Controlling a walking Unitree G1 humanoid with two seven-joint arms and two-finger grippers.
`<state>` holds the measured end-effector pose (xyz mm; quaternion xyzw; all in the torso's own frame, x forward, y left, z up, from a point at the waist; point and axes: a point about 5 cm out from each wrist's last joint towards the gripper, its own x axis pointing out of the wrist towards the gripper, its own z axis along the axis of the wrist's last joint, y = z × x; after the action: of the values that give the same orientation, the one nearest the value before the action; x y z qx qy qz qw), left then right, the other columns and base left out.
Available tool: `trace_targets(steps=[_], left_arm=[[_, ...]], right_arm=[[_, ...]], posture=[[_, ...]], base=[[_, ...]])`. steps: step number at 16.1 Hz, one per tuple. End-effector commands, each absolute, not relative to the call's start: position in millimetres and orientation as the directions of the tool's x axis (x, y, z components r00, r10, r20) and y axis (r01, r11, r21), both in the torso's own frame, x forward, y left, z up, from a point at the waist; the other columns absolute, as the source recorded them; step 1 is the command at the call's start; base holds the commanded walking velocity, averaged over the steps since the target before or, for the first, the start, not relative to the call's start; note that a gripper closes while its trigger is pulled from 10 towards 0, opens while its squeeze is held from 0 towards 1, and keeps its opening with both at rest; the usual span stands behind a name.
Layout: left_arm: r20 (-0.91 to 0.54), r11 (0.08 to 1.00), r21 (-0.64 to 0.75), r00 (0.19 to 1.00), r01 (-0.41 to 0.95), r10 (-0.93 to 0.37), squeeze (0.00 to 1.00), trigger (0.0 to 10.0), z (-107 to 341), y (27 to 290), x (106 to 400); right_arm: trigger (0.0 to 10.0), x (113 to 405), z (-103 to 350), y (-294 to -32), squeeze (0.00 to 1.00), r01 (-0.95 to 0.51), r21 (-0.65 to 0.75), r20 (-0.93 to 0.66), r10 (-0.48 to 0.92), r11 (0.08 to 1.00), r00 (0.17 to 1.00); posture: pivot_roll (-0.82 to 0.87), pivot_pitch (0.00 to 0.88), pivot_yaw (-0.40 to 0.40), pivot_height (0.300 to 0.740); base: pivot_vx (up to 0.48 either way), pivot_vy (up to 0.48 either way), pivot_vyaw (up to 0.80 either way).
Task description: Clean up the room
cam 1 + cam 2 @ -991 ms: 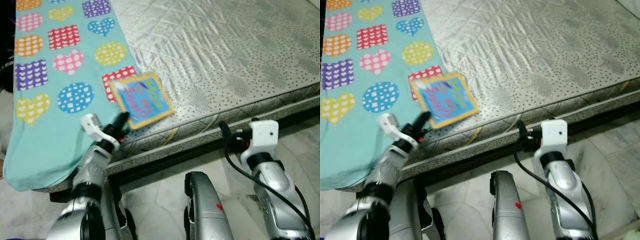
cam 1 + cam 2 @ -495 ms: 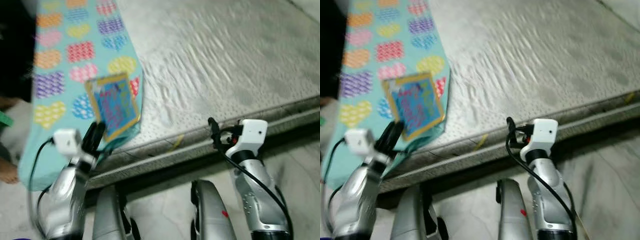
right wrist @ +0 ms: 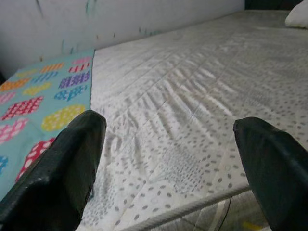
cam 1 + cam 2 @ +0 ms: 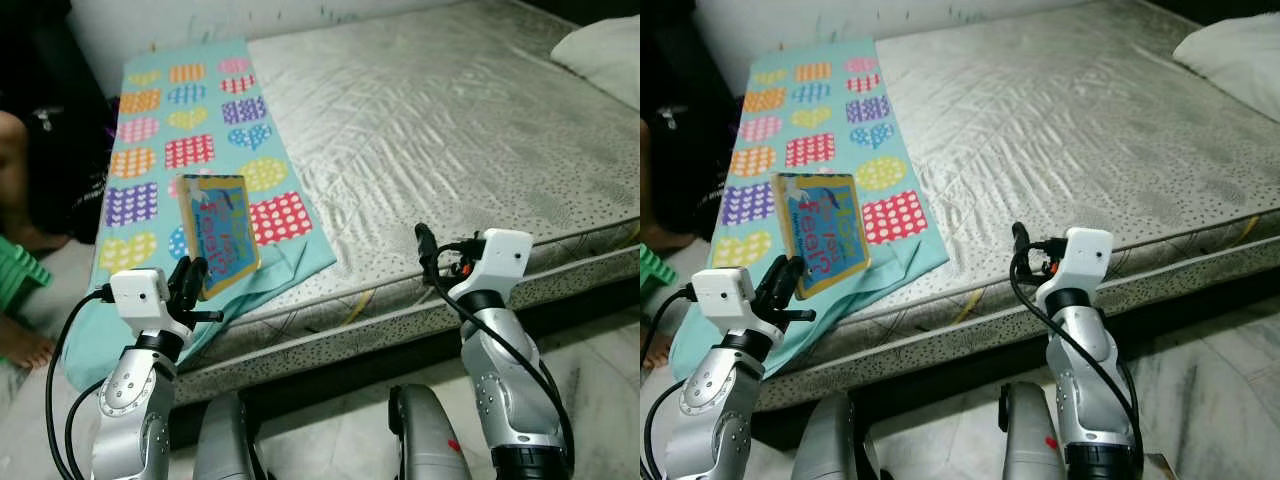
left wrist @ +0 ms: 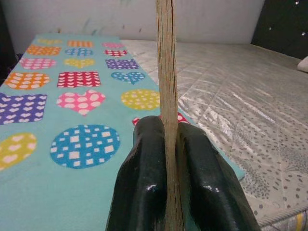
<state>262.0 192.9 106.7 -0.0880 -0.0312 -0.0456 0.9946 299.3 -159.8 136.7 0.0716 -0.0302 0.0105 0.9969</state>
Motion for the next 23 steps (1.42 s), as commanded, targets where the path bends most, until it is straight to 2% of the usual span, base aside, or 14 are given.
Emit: trace_targets(steps=[1, 10, 15, 23], left_arm=[[0.108, 0.983, -0.150, 0.990, 0.108, -0.093, 0.00, 0.0, 118, 192, 266], [0.086, 0.980, -0.159, 0.990, 0.123, -0.110, 0.00, 0.0, 113, 186, 264], [0.050, 0.977, -0.158, 0.990, 0.140, -0.134, 0.00, 0.0, 108, 182, 264], [0.041, 0.977, -0.155, 0.989, 0.144, -0.139, 0.00, 0.0, 108, 182, 266]], right_arm=[[10.0, 303, 138, -161, 0.00, -0.028, 0.148, 0.070, 0.018, 0.989, 0.997], [10.0, 309, 144, -162, 0.00, -0.041, 0.145, 0.094, 0.027, 0.989, 0.995], [10.0, 305, 140, -161, 0.00, -0.064, 0.115, 0.104, 0.052, 0.991, 0.993], [10.0, 307, 142, -163, 0.00, -0.065, 0.113, 0.114, 0.052, 0.991, 0.992]], posture=[[-0.22, 0.000, 0.094, 0.563], [-0.22, 0.000, 0.085, 0.563], [-0.22, 0.000, 0.097, 0.563], [-0.22, 0.000, 0.095, 0.670]], base=[[0.000, 0.000, -0.42], [0.000, 0.000, -0.55], [0.000, 0.000, 0.00], [0.000, 0.000, 0.00]])
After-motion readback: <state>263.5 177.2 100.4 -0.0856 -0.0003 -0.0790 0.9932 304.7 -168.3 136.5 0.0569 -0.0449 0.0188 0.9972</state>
